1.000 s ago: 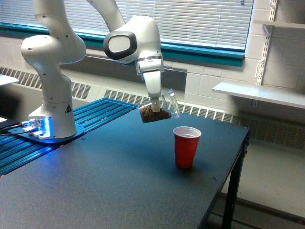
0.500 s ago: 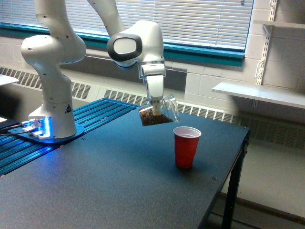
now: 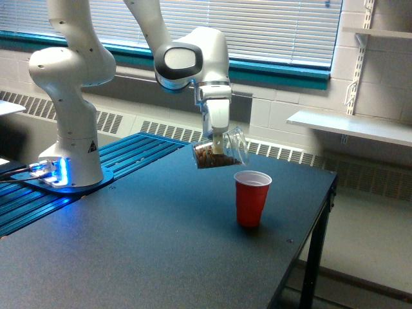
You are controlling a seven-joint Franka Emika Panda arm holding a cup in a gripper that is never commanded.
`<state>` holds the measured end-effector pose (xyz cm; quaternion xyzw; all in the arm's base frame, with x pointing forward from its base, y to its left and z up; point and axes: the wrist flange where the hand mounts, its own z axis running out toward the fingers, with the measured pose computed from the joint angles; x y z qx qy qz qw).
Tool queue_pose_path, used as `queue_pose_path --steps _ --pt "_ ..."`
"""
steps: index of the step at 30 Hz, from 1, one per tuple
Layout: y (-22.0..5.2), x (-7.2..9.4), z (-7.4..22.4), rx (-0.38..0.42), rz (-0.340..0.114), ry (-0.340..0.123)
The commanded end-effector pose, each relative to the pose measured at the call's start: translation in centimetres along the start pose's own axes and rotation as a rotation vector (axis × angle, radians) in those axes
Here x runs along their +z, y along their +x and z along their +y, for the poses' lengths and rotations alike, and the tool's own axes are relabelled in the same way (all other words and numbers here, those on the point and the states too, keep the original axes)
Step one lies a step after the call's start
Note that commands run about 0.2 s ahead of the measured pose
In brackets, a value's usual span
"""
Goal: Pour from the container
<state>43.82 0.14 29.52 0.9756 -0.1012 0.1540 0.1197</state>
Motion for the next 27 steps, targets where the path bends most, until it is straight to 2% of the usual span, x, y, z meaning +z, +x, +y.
queue_pose_path --steps 1,27 --pt "0.6 -0.3 -0.9 -0.008 0.009 -0.023" --pt "1.6 -0.4 -1.8 -0.106 -0.003 -0.122"
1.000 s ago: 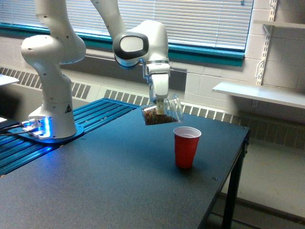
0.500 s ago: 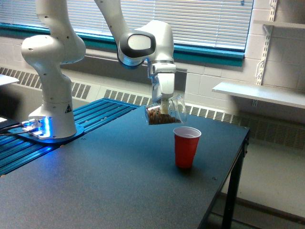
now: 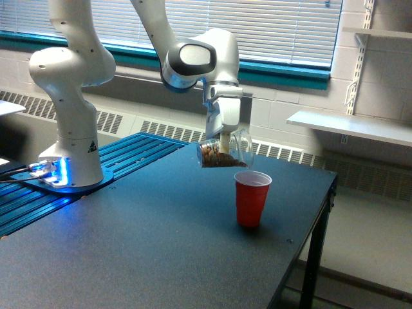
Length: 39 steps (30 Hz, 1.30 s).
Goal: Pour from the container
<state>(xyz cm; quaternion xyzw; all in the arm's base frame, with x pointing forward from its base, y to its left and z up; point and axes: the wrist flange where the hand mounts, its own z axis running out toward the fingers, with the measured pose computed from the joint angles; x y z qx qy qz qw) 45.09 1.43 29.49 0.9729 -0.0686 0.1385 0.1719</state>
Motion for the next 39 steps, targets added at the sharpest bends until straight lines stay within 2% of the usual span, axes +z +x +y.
queue_pose_path --steps 1,30,39 --pt "0.71 -0.51 -0.17 -0.028 0.006 -0.031" --pt "1.34 -0.51 -0.31 -0.148 0.009 -0.131" --pt "1.23 -0.45 -0.43 -0.161 0.004 -0.137"
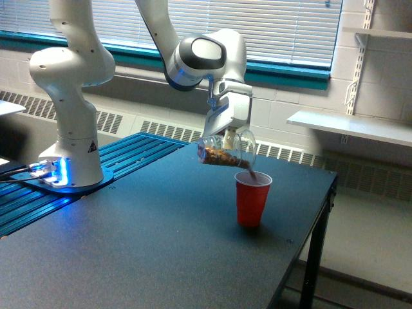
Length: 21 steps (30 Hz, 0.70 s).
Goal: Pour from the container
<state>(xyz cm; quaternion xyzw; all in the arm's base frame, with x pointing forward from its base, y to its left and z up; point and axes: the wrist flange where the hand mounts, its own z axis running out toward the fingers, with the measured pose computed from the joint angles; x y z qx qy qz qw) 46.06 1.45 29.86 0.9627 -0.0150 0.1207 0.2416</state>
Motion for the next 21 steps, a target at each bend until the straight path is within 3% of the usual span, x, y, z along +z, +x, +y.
queue_pose_path --steps 1,21 --pt "0.24 -0.40 -0.31 -0.034 0.009 -0.012" --pt "0.50 -0.52 -0.40 -0.087 0.004 -0.056"
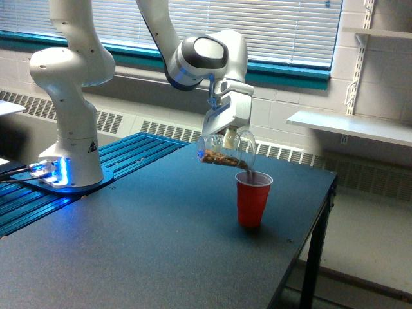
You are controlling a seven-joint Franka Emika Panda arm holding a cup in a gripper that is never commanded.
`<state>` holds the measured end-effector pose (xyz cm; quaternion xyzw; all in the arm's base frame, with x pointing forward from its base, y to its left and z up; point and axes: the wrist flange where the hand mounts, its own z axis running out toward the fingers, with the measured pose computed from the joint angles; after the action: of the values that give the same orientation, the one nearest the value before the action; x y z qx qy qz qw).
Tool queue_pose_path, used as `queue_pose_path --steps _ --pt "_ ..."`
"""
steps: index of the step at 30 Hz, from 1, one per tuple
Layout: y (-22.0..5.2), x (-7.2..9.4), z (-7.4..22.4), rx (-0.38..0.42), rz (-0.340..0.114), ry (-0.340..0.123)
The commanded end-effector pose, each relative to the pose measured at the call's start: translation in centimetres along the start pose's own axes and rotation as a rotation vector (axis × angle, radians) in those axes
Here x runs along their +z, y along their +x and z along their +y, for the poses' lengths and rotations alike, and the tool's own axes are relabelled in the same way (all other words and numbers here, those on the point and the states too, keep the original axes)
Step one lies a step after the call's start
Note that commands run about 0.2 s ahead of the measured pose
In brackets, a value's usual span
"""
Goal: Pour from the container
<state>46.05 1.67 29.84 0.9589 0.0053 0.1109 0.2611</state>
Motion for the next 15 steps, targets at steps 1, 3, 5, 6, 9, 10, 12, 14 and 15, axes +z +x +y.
queue_pose_path --steps 1,3,5,6,9,10,12,14,15 --pt "0.53 -0.44 -0.16 -0.041 0.011 -0.023" --pt "0.57 -0.45 -0.20 -0.046 0.009 -0.025" --pt "0.63 -0.47 -0.23 -0.048 0.010 -0.030" --pt "0.66 -0.48 -0.25 -0.050 0.011 -0.032" --pt "0.75 -0.52 -0.30 -0.059 0.009 -0.039" --pt "0.77 -0.52 -0.31 -0.063 0.008 -0.040" --pt "0.83 -0.58 -0.38 -0.068 0.008 -0.044" --pt "0.86 -0.60 -0.43 -0.072 0.008 -0.048" --pt "0.88 -0.62 -0.45 -0.077 0.008 -0.050"
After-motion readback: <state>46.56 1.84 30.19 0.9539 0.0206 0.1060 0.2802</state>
